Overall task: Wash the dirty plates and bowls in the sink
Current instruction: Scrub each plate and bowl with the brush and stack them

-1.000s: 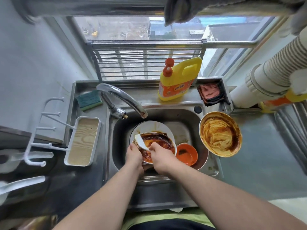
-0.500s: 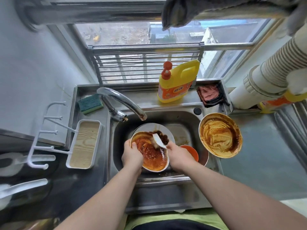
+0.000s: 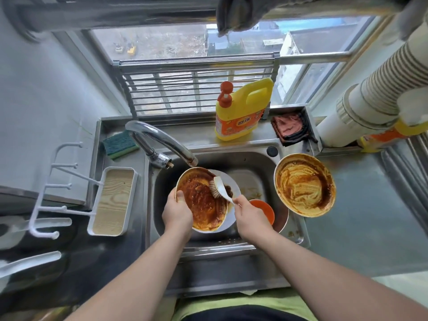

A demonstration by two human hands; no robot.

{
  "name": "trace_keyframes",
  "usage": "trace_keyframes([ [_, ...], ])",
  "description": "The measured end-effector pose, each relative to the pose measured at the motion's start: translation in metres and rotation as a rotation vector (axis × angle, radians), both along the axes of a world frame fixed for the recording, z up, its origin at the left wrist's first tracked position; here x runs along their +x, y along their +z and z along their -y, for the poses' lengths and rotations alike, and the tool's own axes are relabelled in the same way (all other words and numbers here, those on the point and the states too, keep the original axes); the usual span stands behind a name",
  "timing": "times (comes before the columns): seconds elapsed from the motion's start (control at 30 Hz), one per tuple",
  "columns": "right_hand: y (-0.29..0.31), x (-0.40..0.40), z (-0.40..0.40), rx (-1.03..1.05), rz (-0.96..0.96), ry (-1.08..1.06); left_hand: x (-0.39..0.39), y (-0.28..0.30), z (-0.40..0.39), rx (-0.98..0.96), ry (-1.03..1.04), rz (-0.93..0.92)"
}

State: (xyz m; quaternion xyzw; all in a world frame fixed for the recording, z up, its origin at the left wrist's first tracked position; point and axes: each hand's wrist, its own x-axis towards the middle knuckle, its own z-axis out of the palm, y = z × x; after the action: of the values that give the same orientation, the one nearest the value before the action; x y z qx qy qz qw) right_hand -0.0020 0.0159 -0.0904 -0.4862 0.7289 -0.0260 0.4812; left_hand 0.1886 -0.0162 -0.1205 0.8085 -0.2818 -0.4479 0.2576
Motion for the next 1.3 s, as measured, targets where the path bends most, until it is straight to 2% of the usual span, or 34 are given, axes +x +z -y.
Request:
trace_keyframes([
  [0.13,0.018,0.040,0.005,-0.040,0.173,0.012,-0.005,-0.004,-0.003,0.050,0.083,-0.116],
  [0.27,0.025,0.053,-0.038,0.033,0.262,0.098,0.004,-0.014,0.013,0.044,0.411,-0.357],
  [0.4,0.010,0.001,-0.054,0.070,0.065,0.169,0.017,-0.022,0.017,0.046,0.334,-0.270],
  [0.47,-0.004,-0.022,-0.038,0.063,-0.070,0.188,0.014,-0.022,0.012,0.088,0.290,-0.280],
  [0.53,-0.012,-0.027,-0.014,0.020,-0.123,0.171,0.003,-0.018,0.005,0.137,0.260,-0.330],
  [0.63,-0.006,0.000,0.007,-0.058,-0.036,0.149,-0.018,-0.013,0.000,0.172,0.240,-0.422],
  [0.73,0.014,0.030,-0.019,-0.062,0.084,0.217,-0.020,-0.008,0.006,0.172,0.316,-0.488],
  [0.83,0.020,0.011,-0.048,-0.035,0.091,0.221,-0.003,-0.016,0.015,0.126,0.372,-0.403],
  [0.97,-0.001,-0.028,-0.015,-0.029,-0.032,0.111,0.010,-0.020,0.015,0.099,0.272,-0.319],
  [1.07,-0.006,-0.001,0.008,-0.074,0.022,0.092,0.000,-0.013,0.013,0.107,0.188,-0.336],
  [1.17,0.005,0.029,-0.024,-0.043,0.100,0.163,0.005,-0.013,0.019,0.077,0.218,-0.282],
  [1.23,0.009,0.011,-0.043,0.001,0.092,0.184,0.016,-0.013,0.023,0.059,0.207,-0.229],
  [1.3,-0.003,-0.018,-0.032,0.047,0.001,0.149,0.021,-0.014,0.023,0.049,0.153,-0.205],
])
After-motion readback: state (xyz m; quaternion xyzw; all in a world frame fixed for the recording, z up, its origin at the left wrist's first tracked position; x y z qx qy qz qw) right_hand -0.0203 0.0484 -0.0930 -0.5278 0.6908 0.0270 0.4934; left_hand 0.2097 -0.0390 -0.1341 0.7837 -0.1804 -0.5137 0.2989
